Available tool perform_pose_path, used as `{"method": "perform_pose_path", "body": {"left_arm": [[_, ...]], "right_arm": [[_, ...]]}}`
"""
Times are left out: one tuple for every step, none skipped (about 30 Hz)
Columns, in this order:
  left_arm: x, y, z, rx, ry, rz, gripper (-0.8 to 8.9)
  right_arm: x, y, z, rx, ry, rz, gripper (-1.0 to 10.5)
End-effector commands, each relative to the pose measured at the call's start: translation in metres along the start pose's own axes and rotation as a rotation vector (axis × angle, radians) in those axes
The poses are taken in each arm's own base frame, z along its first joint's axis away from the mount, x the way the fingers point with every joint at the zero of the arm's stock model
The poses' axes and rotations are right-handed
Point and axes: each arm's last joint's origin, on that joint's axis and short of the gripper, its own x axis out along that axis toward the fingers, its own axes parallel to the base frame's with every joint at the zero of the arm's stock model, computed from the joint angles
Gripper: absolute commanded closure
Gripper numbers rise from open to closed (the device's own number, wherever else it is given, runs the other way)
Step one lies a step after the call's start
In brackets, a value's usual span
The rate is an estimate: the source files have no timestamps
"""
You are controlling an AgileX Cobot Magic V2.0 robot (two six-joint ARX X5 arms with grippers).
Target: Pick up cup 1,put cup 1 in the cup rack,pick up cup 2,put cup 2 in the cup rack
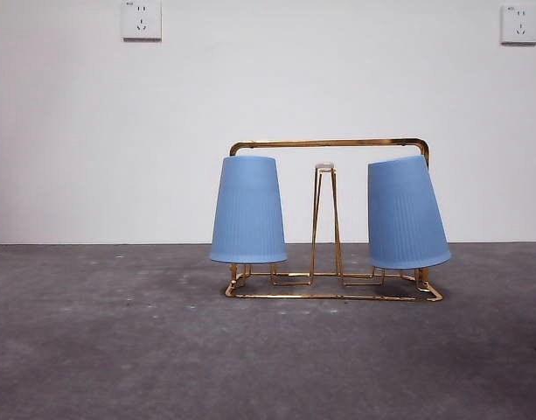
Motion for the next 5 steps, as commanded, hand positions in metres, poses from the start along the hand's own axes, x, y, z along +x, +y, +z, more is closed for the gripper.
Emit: {"method": "perform_pose_path", "body": {"left_arm": [[0.001, 0.0002, -0.0029, -0.011, 0.004, 0.003, 8.17], [0.001, 0.0002, -0.0029, -0.011, 0.004, 0.003, 8.17], [0.001, 0.0002, -0.0029, -0.011, 0.004, 0.003, 8.17], [0.001, 0.0002, -0.0029, -0.011, 0.004, 0.003, 8.17], [0.001, 0.0002, -0.0029, -0.011, 0.004, 0.003, 8.17]], "right_arm": [[0.0005, -0.0001, -0.0016, 0.011, 0.001, -0.002, 9.5], [0.0005, -0.0001, -0.0016, 0.011, 0.001, -0.002, 9.5], [0.0005, 0.0, -0.0016, 0.011, 0.001, -0.001, 9.5], [0.0005, 0.0, -0.0016, 0.011, 0.001, -0.001, 9.5], [0.0005, 0.0, -0.0016, 0.011, 0.001, -0.001, 9.5]]}}
